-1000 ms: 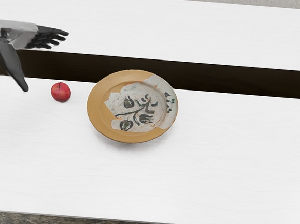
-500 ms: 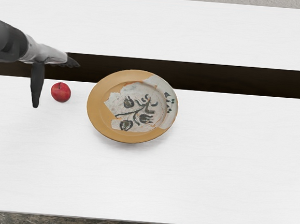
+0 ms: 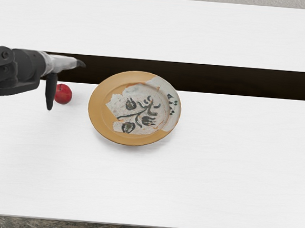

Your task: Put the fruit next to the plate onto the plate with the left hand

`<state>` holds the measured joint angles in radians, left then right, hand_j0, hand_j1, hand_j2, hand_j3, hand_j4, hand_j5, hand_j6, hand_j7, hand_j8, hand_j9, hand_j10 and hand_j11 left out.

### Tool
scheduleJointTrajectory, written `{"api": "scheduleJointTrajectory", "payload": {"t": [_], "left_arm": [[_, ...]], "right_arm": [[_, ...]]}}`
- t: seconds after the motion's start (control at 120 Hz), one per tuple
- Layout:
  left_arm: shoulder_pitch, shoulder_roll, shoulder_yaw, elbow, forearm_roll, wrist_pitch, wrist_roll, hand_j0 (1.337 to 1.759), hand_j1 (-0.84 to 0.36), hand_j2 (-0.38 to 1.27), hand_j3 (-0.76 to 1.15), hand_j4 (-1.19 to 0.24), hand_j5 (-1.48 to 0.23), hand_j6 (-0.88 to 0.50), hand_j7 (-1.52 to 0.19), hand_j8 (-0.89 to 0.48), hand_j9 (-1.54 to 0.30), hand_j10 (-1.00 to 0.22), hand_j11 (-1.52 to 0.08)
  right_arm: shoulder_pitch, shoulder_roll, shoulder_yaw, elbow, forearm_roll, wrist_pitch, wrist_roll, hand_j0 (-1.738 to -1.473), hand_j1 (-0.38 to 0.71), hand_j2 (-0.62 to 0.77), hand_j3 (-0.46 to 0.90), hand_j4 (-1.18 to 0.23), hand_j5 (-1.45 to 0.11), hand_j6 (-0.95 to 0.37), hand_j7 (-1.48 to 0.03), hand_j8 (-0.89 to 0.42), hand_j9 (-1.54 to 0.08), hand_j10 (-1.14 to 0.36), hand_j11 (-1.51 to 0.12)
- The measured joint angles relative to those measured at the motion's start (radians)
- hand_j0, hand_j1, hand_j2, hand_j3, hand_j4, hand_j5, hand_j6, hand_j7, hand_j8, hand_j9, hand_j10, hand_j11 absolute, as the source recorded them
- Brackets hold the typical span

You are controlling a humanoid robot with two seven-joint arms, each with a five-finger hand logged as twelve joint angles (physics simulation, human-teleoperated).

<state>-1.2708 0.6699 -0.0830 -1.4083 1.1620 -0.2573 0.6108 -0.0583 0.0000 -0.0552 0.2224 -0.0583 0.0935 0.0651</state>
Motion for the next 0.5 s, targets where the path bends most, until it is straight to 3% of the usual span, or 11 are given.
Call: {"api": "scheduleJointTrajectory", "payload": {"t": [0.358,0.5], "left_arm": [[0.028,-0.004,0.022,0.005,0.081,0.071,0.000,1.658,0.14,0.04,0.00,-0.18,-0.23,-0.18,-0.23,-0.18,-0.23,-0.18,-0.23],[0.025,-0.055,0.045,0.047,0.084,0.072,0.000,1.658,0.12,0.04,0.00,-0.20,-0.25,-0.20,-0.25,-0.20,-0.25,-0.20,-0.25]], "right_arm": [[0.000,0.000,0.000,0.000,0.000,0.000,0.000,-1.658,-0.33,0.00,0.00,-0.01,-0.02,-0.01,-0.02,-0.01,-0.02,-0.01,-0.02],[0.000,0.000,0.000,0.000,0.000,0.000,0.000,-1.658,-0.33,0.00,0.00,-0.01,-0.02,-0.01,-0.02,-0.01,-0.02,-0.01,-0.02]]}}
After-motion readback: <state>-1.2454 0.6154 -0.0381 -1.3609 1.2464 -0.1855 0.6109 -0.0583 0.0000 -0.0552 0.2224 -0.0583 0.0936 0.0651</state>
